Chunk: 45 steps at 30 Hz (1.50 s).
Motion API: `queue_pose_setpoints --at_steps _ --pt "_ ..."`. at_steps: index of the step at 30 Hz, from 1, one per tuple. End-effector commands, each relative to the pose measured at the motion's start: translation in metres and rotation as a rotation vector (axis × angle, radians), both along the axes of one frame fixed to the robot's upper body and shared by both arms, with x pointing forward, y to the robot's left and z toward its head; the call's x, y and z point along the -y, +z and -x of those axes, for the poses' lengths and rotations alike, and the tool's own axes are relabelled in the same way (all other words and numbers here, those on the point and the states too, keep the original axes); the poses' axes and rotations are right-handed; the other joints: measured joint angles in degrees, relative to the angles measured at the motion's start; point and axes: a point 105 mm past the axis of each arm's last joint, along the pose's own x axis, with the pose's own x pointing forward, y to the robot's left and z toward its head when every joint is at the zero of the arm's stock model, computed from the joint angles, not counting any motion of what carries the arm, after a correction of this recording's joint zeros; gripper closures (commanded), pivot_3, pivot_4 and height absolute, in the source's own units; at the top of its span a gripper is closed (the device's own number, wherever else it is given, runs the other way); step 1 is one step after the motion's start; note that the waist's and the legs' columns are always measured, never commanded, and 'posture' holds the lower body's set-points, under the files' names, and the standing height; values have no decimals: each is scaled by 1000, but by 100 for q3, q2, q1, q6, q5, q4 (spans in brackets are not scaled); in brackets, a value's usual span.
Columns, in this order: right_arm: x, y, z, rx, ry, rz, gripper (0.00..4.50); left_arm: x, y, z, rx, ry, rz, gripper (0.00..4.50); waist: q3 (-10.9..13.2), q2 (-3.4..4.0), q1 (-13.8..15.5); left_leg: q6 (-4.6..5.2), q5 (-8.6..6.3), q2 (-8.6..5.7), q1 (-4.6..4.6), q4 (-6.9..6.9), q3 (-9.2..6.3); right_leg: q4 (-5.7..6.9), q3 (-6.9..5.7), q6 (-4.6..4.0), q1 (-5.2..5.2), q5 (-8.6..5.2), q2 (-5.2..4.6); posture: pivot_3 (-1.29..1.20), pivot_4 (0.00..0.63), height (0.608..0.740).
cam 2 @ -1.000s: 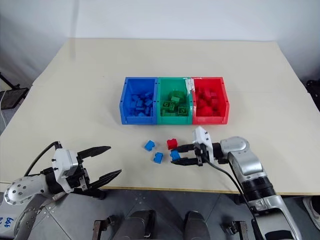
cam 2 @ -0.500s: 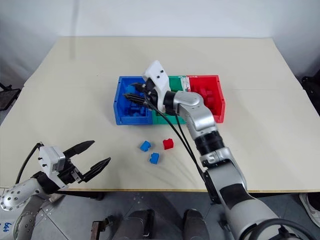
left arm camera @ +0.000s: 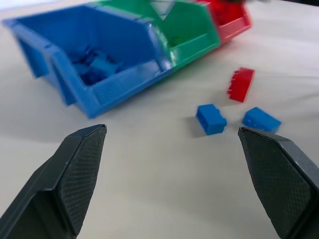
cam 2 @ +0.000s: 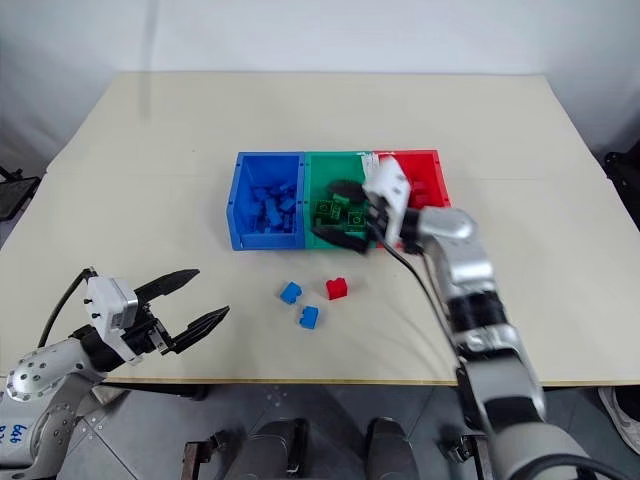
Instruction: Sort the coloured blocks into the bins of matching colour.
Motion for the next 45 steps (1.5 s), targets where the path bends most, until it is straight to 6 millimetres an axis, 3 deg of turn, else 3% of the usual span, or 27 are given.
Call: queue_pose_setpoints --at_steps 1,4,7,11,14,17,23,33,37,44,45 --pt "43 5 22 7 -30 4 41 0 -1 -5 -5 -38 -33 0 0 0 -15 0 0 5 0 1 6 -9 -1 2 3 1 5 0 150 740" --pt "79 -5 36 31 -95 66 41 -9 0 -10 -8 -31 -48 0 1 1 -93 1 1 8 8 1 49 -21 0 6 3 3 8 0 150 740" --pt "128 -21 50 9 -250 125 41 -27 8 -21 50 22 -70 0 0 1 -63 -2 2 16 29 -1 62 -25 0 6 7 3 8 0 150 740" --pt "155 -40 68 -50 -335 171 41 -32 8 -25 39 3 -81 0 0 0 -17 -1 2 27 33 5 72 -26 4 6 12 3 1 0 150 740" --pt "155 -39 74 -56 -361 143 41 -32 2 -22 16 -50 -145 0 0 0 -32 0 1 28 38 6 76 -25 9 6 15 4 -2 0 150 740" --pt "150 -35 81 -150 -358 72 41 -14 12 -31 -31 -91 -100 0 1 1 -14 0 2 33 43 7 77 -22 10 6 17 4 -1 0 150 740" --pt "136 -27 85 -129 -374 45 41 59 5 -43 -124 -293 -235 0 1 1 145 2 1 23 67 17 64 -32 9 15 58 9 -5 0 150 740" --pt "111 -16 87 -115 -366 -11 41 147 6 -93 -167 -279 -295 0 2 -2 131 5 3 6 73 15 61 -30 4 21 75 12 4 0 150 740" --pt "108 -18 90 -122 -367 -17 41 158 -4 -96 -218 -282 -373 0 2 -2 122 5 3 4 72 12 63 -27 4 21 72 12 9 0 150 740" --pt "111 -26 94 -128 -399 -26 41 163 -5 -84 -267 -322 -407 0 2 -2 136 5 3 8 74 20 55 -34 3 21 82 12 6 0 150 740" --pt "111 -28 95 -128 -402 -26 4 163 -7 -83 -267 -326 -418 186 2 -2 136 5 3 8 75 20 55 -34 4 21 81 12 5 0 150 740"
